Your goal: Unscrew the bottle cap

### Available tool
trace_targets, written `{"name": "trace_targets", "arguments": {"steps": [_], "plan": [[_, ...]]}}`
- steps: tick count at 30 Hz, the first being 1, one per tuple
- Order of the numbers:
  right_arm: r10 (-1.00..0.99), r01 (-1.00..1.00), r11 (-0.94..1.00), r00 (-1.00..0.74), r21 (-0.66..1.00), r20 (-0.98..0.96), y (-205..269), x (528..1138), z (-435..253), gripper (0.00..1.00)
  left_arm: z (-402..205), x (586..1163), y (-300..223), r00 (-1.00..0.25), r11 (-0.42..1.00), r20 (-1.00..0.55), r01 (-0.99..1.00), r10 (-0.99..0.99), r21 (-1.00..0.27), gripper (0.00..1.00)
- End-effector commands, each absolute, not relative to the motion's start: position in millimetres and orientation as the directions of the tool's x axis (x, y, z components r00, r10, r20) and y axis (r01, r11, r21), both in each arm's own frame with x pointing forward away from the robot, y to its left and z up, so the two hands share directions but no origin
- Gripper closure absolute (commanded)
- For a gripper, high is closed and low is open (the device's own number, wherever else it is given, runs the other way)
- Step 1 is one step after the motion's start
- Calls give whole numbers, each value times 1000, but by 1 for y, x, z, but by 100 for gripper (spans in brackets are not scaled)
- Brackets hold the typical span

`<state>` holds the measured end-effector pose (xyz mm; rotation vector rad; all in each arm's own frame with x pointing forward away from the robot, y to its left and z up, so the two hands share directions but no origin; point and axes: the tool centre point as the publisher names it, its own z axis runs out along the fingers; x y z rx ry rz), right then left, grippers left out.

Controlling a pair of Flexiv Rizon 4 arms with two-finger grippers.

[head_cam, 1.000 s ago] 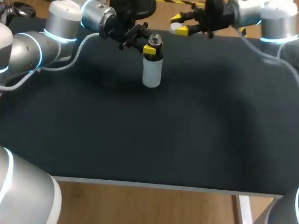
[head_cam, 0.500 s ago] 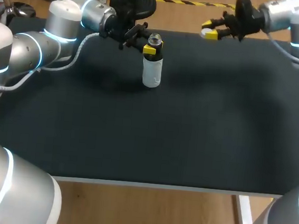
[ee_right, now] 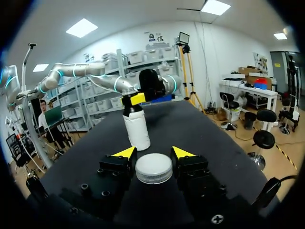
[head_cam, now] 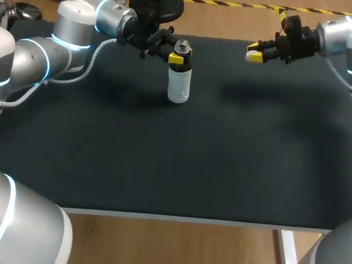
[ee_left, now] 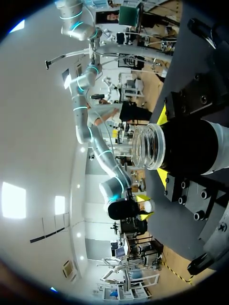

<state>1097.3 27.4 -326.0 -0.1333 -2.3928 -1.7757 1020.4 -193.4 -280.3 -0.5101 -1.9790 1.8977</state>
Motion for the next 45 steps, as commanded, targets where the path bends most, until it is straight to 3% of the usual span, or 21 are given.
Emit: {"name": "trace_targets", "arguments": {"steps": [1, 14, 15, 16, 17, 28, 35, 40, 41, 42, 43, 45], "plan": [[61, 181, 276, -983, 944, 170, 23, 1092, -339, 100, -282, 1028, -193, -823, 34, 8, 14, 569, -999, 100], [141, 231, 306, -970, 924, 196, 9, 1094, -382, 100, -282, 1028, -193, -823, 34, 8, 14, 569, -999, 100], [142, 236, 307, -969, 922, 201, 9, 1093, -384, 88, -282, 1028, -193, -823, 34, 8, 14, 569, -999, 100], [139, 249, 306, -967, 919, 216, 9, 1093, -385, 57, -282, 1028, -193, -823, 34, 8, 14, 569, -999, 100], [138, 249, 307, -967, 919, 216, 9, 1092, -386, 0, -282, 1028, -193, -823, 34, 8, 14, 569, -999, 100], [136, 227, 272, -971, 935, 196, 7, 1089, -370, 0, -282, 1028, -193, -823, 34, 8, 14, 569, -999, 100], [227, 206, 68, -956, 976, 185, -1, 1095, -338, 0, -282, 1028, -193, -823, 34, 8, 14, 569, -999, 100], [227, 206, 68, -956, 976, 185, -1, 1095, -338, 0, -282, 1028, -193, -823, 34, 8, 14, 569, -999, 100], [227, 206, 68, -956, 976, 185, -1, 1095, -338, 0, -282, 1028, -193, -823, 34, 8, 14, 569, -999, 67], [227, 206, 68, -956, 976, 185, -1, 1095, -338, 0, -282, 1028, -193, -823, 34, 8, 14, 569, -999, 10], [227, 206, 68, -956, 976, 185, -1, 1095, -338, 0, -282, 1028, -193, -823, 34, 8, 14, 569, -999, 0], [227, 206, 68, -956, 976, 185, -1, 1095, -338, 0, -282, 1028, -193, -823, 34, 8, 14, 569, -999, 0]]}}
